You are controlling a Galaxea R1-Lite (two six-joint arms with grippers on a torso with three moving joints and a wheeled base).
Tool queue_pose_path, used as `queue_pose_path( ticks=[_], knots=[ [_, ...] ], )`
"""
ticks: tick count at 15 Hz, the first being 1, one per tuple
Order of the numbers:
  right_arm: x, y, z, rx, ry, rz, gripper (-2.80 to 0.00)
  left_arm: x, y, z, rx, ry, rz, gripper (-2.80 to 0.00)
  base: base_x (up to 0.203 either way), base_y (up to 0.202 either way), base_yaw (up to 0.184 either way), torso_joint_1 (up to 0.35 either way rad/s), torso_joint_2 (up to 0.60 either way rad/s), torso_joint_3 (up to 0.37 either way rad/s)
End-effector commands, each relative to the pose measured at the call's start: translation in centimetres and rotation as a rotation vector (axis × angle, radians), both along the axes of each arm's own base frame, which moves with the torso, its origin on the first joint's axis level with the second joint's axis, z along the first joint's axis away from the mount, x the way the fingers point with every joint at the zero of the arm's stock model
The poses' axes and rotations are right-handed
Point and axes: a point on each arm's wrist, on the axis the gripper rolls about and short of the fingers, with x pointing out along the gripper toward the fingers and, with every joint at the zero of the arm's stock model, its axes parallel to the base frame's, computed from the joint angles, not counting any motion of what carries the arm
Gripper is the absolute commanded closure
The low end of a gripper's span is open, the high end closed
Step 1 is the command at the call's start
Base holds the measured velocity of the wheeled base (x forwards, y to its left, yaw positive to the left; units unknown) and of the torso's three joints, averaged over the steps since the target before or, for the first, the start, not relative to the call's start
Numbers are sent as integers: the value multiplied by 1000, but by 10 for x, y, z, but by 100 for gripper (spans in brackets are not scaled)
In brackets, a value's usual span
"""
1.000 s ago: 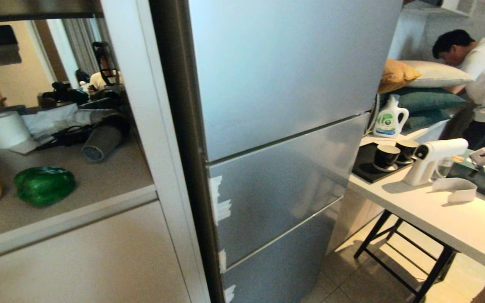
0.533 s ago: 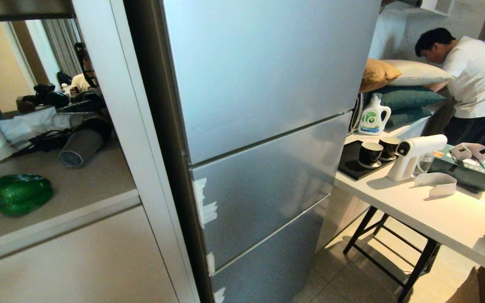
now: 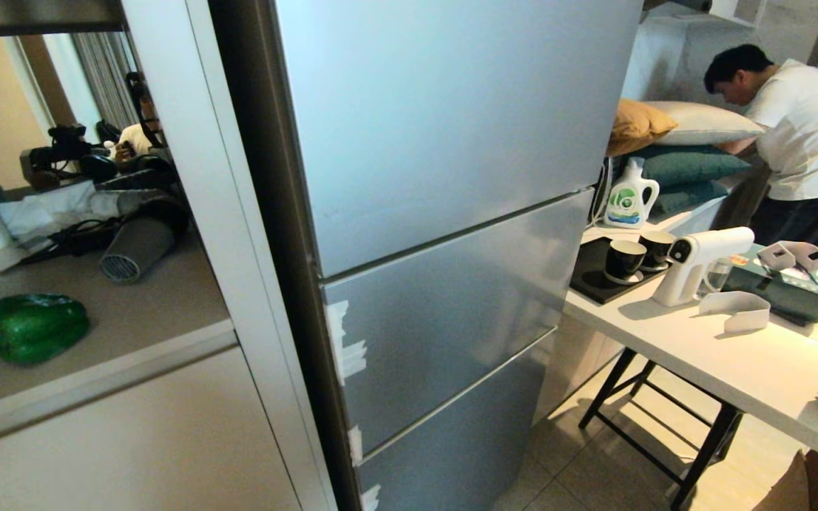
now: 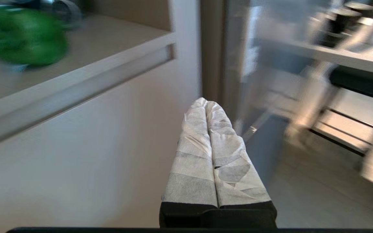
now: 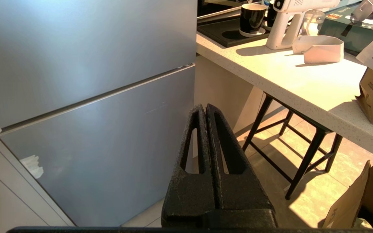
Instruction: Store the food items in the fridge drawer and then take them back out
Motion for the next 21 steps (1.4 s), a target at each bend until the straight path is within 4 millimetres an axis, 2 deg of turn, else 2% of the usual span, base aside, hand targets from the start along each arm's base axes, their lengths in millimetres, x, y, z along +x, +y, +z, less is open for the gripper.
queue_pose_path(
  ticks=[1, 4, 7, 9, 14, 17, 21],
  knots=[
    [0, 0, 0, 0, 2, 0, 0, 35, -3, 17, -11, 197, -98, 0, 0, 0, 0, 0, 0, 0],
    [0, 0, 0, -11, 3, 5, 0, 79, -12, 17, -23, 408, -218, 0, 0, 0, 0, 0, 0, 0],
    [0, 0, 0, -9, 3, 2, 0, 128, -24, 11, -18, 503, -253, 0, 0, 0, 0, 0, 0, 0],
    [0, 0, 0, 3, 3, -2, 0, 155, -29, 6, -12, 487, -213, 0, 0, 0, 0, 0, 0, 0],
    [0, 0, 0, -9, 3, 3, 0, 202, -44, 2, -12, 414, -114, 0, 0, 0, 0, 0, 0, 0],
    [0, 0, 0, -4, 3, 0, 0, 232, -52, -7, -17, 381, -85, 0, 0, 0, 0, 0, 0, 0],
    [0, 0, 0, -1, 3, 0, 0, 260, -67, -21, -23, 321, -106, 0, 0, 0, 0, 0, 0, 0]
  ],
)
